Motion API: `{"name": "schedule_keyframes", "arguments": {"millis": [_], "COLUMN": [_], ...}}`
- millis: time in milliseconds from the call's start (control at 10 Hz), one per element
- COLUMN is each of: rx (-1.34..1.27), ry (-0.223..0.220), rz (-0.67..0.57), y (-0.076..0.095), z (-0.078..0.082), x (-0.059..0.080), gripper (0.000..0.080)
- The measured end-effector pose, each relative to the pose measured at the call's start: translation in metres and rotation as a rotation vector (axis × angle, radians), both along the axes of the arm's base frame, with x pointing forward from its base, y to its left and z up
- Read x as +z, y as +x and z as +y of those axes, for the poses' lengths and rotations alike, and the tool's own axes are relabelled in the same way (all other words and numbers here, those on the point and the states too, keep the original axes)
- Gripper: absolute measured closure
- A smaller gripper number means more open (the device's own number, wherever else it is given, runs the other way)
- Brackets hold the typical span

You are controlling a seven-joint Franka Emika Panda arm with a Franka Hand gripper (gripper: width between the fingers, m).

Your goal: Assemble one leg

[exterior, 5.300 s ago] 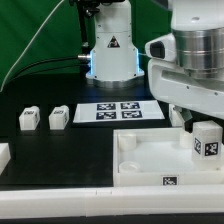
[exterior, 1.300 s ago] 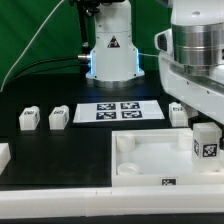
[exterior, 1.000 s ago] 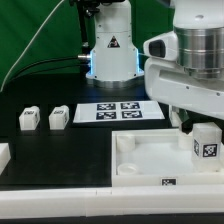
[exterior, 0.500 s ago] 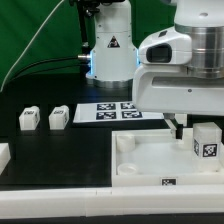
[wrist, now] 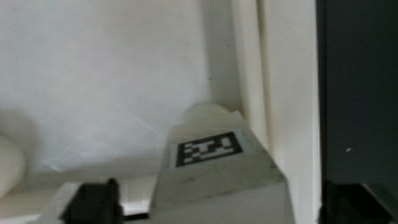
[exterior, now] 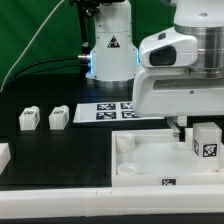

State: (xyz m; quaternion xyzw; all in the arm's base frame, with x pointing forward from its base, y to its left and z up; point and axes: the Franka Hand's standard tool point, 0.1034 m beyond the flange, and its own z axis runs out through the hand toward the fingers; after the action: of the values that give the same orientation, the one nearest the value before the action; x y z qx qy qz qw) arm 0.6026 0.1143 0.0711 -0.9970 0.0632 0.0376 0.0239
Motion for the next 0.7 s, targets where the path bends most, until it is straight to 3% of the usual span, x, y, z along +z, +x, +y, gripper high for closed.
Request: {"name": "schedule_keyframes", "arguments": {"millis": [100, 200, 700], "rx": [0.0, 0.0, -0.125], "ry": [0.0, 0.0, -0.001], "rz": [0.0, 0.0, 0.006], "y": [0.0, 0.0, 0.0003], "z": [0.0, 0.0, 0.0001], "x": [0.0, 0.0, 0.0], "gripper": [0.0417, 0.0508, 0.0508]}}
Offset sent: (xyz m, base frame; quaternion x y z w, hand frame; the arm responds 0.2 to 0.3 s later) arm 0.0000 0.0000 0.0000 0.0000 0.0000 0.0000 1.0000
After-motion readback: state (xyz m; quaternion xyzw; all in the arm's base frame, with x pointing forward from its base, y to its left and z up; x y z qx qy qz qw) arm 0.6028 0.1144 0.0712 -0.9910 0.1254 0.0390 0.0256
